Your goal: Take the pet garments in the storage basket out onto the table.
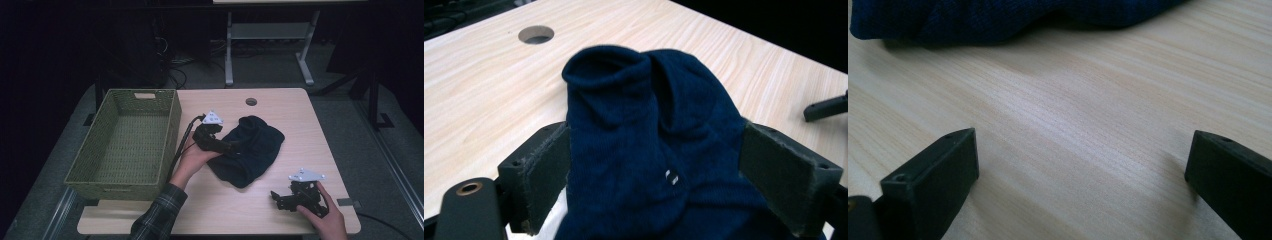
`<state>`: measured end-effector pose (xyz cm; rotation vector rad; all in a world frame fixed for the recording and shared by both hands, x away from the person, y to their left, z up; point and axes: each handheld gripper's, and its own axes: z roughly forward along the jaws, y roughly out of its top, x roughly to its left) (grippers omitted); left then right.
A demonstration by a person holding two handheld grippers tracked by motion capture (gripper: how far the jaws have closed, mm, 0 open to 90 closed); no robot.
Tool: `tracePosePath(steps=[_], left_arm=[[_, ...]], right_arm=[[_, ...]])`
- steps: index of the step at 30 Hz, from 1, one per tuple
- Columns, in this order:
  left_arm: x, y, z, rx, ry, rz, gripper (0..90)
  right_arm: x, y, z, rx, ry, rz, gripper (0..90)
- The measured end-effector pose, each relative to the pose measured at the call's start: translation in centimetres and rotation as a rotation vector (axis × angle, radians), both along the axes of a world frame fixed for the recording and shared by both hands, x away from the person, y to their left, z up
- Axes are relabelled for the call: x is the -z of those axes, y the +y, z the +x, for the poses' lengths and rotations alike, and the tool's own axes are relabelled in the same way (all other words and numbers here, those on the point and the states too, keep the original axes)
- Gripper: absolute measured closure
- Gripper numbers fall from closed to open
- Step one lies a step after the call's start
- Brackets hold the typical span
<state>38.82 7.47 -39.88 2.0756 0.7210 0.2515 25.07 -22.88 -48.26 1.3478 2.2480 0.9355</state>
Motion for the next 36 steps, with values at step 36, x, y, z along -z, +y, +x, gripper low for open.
tracePosePath(steps=[36], left_arm=[[4.7, 4.5, -9.7, -0.064, 0.040, 0.118, 13.3]], right_arm=[[0.0, 0.0, 0.0, 0.001, 0.001, 0.000, 0.4]])
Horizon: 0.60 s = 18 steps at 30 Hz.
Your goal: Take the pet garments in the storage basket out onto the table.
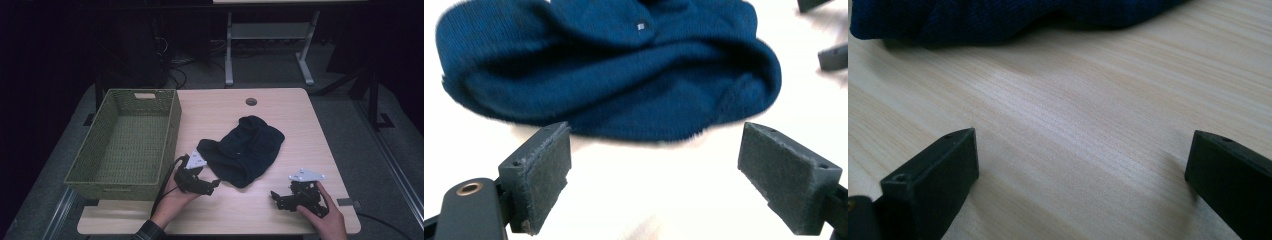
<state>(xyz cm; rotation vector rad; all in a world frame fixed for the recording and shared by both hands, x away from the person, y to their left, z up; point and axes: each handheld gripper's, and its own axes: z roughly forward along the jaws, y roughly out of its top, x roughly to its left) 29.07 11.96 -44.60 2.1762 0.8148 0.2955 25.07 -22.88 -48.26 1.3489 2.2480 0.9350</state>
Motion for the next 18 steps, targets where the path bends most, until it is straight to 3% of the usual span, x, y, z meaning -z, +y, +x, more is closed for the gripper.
tracePosePath(steps=[11, 15, 18], left_arm=[[1.8, 0.2, -0.8, -0.003, 0.049, 0.041, 12.9], [2.4, -0.1, -1.0, 0.008, 0.050, 0.069, 12.9], [2.8, 0.0, -1.3, 0.018, 0.009, 0.085, 12.7]], right_arm=[[0.0, 0.0, 0.0, 0.002, 0.001, 0.001, 0.4], [0.0, 0.0, 0.0, 0.001, 0.001, 0.000, 0.4], [0.0, 0.0, 0.0, 0.001, 0.001, 0.000, 0.4]])
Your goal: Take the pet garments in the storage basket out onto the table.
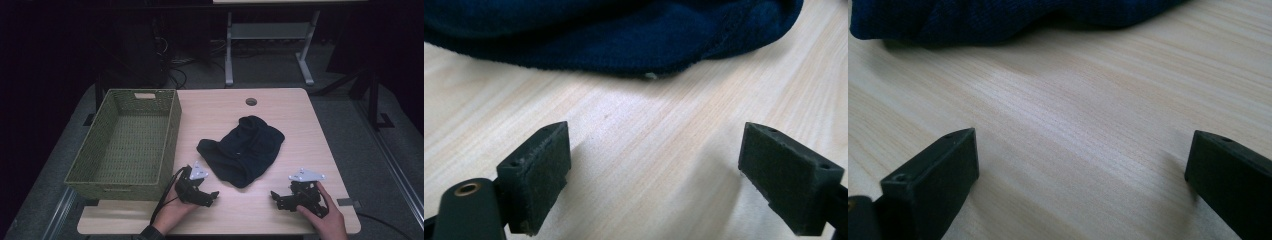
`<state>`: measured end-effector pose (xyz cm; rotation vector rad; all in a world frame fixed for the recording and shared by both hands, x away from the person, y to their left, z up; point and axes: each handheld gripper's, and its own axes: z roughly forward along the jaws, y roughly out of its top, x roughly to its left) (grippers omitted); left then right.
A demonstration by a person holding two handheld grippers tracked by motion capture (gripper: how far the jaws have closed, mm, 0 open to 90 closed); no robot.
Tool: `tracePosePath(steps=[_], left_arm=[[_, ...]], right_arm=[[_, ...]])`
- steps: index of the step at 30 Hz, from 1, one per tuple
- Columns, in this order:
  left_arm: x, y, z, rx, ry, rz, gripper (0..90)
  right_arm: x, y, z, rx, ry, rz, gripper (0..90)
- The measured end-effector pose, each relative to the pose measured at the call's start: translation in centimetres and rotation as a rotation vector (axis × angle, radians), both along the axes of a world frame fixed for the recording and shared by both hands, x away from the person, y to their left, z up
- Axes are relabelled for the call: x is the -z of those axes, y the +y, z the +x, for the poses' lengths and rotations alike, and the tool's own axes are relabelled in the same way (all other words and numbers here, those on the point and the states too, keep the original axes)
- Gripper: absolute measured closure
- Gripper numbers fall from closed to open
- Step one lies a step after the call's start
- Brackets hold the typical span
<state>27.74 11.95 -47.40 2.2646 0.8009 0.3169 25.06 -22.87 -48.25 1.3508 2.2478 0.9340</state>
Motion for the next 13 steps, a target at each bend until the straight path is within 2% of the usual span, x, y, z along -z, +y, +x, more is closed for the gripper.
tracePosePath(steps=[2, 13], left_arm=[[0.28, 0.22, -0.23, 0.005, -0.025, -0.017, 12.6], [0.35, 0.56, -0.28, 0.023, -0.022, -0.028, 12.7]], right_arm=[[0.00, 0.00, 0.00, 0.000, 0.000, 0.000, 0.4], [0.03, -0.02, 0.01, -0.003, -0.006, -0.001, 0.5]])
